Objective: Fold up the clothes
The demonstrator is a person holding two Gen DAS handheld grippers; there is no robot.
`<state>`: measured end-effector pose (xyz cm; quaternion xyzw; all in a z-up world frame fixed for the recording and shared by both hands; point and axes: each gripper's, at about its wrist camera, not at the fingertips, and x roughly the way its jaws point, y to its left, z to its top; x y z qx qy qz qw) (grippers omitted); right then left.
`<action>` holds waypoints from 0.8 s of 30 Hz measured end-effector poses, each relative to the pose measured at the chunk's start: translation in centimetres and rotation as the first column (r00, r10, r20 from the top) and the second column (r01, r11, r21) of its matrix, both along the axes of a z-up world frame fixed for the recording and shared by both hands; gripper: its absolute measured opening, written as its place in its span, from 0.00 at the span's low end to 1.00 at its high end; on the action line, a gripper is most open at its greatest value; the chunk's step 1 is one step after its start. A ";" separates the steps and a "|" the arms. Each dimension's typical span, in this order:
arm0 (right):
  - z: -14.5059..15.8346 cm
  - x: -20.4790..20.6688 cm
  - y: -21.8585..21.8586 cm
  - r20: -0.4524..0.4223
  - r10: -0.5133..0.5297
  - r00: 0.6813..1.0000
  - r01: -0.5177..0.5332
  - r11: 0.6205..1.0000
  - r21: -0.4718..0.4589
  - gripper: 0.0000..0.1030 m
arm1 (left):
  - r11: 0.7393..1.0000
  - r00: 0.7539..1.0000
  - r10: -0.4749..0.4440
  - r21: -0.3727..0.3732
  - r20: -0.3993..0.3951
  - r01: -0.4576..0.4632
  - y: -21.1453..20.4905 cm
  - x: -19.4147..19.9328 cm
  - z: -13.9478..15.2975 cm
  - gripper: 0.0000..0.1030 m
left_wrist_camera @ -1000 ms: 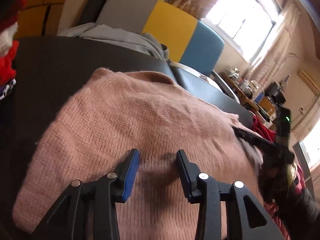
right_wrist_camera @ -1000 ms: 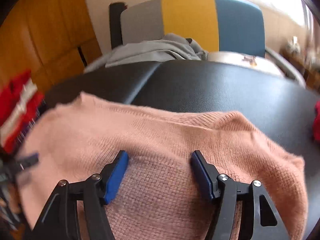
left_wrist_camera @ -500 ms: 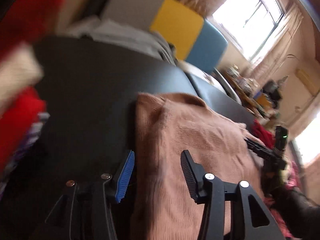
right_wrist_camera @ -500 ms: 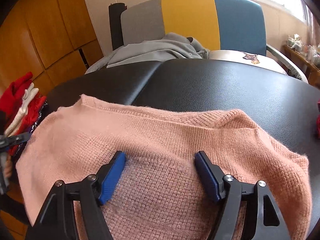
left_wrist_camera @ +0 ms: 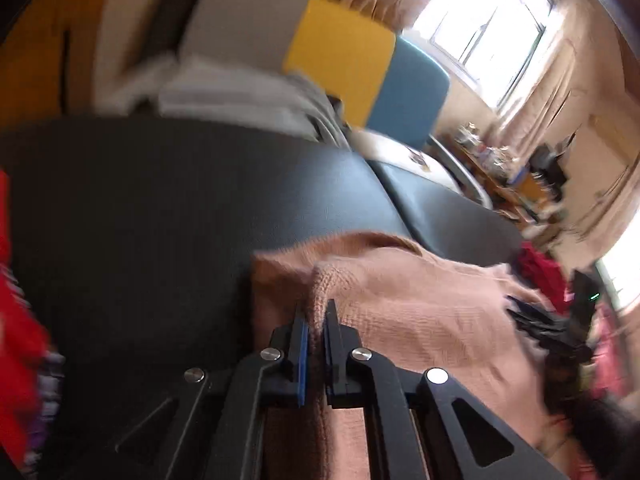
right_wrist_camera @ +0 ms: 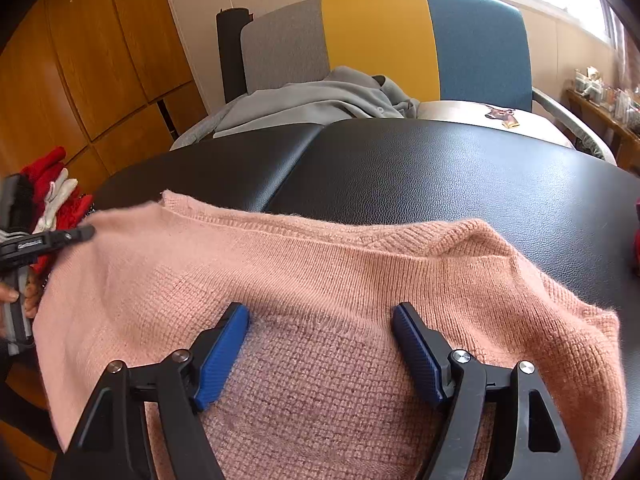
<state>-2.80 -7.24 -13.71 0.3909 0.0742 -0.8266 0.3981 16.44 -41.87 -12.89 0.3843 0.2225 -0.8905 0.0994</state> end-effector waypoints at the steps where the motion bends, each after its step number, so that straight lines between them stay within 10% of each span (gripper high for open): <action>1: 0.0 0.0 0.0 0.001 0.000 1.000 0.000 1.000 -0.001 0.74 | 1.000 0.999 0.009 -0.024 0.045 -0.008 0.4 -0.2 -0.6 0.05; 9: -0.1 0.0 0.1 0.004 0.001 1.000 -0.001 1.000 -0.010 0.75 | 0.997 0.996 0.070 0.040 0.047 -0.072 -0.6 2.9 -0.3 0.29; 22: -0.2 0.1 -0.1 0.005 0.001 1.000 -0.001 1.000 -0.013 0.75 | 0.932 1.000 0.001 0.363 0.020 -0.008 2.1 12.3 -2.8 0.29; 24: -0.2 0.1 -0.1 0.005 0.001 1.000 -0.001 1.000 -0.014 0.75 | 0.927 1.000 0.019 0.375 -0.001 -0.017 2.4 13.1 -2.9 0.16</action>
